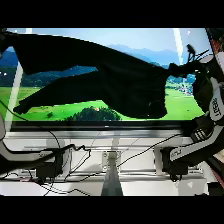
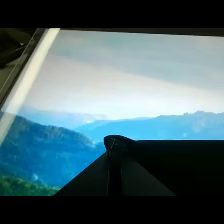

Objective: Fold the clothes and pants, and hang the long-sleeved shirts on hangers.

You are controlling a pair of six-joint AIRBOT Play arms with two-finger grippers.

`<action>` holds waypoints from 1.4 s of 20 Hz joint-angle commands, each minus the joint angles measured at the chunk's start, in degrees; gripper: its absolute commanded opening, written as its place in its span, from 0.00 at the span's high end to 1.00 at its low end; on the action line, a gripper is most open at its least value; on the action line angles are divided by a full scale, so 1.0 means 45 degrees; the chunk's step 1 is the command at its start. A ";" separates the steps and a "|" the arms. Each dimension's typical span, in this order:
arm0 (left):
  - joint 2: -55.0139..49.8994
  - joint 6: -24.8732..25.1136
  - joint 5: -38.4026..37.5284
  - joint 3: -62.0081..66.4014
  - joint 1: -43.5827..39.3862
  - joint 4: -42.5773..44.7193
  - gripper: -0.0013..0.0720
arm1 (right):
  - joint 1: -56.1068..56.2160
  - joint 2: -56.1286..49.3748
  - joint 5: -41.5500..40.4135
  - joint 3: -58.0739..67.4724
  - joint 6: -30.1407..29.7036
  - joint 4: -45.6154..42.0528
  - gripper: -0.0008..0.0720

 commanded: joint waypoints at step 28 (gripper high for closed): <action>-0.4367 0.1292 0.7718 0.0010 -0.0690 -0.2147 0.06 | 0.1462 -0.0748 -1.0020 0.0699 0.0505 -0.0821 0.02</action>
